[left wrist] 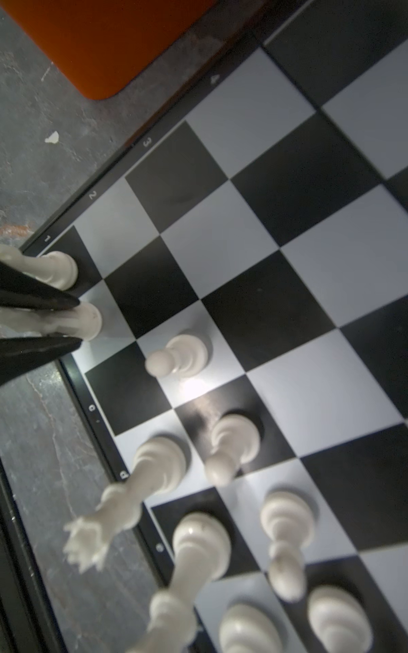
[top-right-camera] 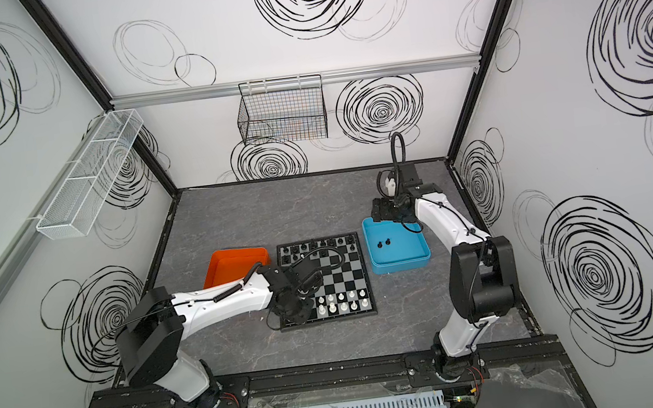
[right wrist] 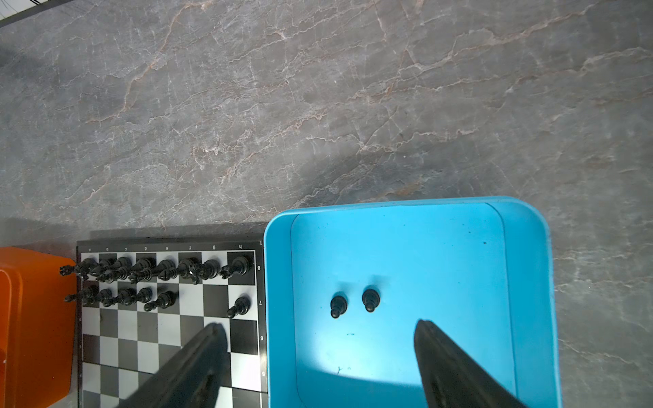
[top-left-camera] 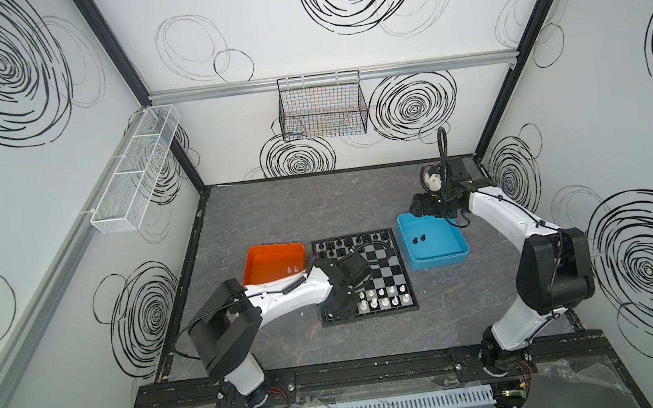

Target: Set up the chess pieces on the board

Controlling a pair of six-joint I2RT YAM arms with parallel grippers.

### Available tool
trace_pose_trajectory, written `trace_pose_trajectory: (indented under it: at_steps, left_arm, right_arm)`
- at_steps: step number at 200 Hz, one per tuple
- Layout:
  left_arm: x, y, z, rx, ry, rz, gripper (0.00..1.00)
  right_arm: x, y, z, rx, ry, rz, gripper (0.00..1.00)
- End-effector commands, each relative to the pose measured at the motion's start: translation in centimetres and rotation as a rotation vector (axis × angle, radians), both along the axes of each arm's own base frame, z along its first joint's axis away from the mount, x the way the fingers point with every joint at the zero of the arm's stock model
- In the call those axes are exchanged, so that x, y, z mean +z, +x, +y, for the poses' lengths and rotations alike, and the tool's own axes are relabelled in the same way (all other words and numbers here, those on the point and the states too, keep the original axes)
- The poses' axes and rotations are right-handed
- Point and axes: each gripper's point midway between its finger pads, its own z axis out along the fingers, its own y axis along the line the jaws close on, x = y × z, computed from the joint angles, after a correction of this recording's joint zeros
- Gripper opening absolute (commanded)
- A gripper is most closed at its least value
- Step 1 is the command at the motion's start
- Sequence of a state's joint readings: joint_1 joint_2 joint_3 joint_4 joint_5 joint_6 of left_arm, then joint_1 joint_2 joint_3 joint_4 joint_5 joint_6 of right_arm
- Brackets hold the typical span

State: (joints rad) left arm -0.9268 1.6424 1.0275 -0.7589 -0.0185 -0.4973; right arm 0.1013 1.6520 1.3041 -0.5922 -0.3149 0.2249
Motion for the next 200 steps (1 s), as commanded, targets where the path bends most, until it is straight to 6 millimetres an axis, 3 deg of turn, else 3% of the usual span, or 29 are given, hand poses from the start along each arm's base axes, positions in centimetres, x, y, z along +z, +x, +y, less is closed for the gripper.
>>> trace_pose_trajectory:
  at_steps: [1, 101, 200]
  left_arm:
    - [0.5, 0.2, -0.7, -0.004, -0.014, 0.001, 0.19]
    - [0.6, 0.3, -0.7, 0.002, -0.011, -0.007, 0.26]
    - [4.7, 2.2, -1.2, 0.007, -0.018, -0.083, 0.40]
  right_arm:
    - [-0.5, 0.0, 0.0, 0.007, -0.001, 0.008, 0.87]
    - [-0.6, -0.1, 0.0, 0.007, -0.001, 0.009, 0.87]
    - [-0.1, -0.1, -0.4, -0.004, -0.017, 0.000, 0.87]
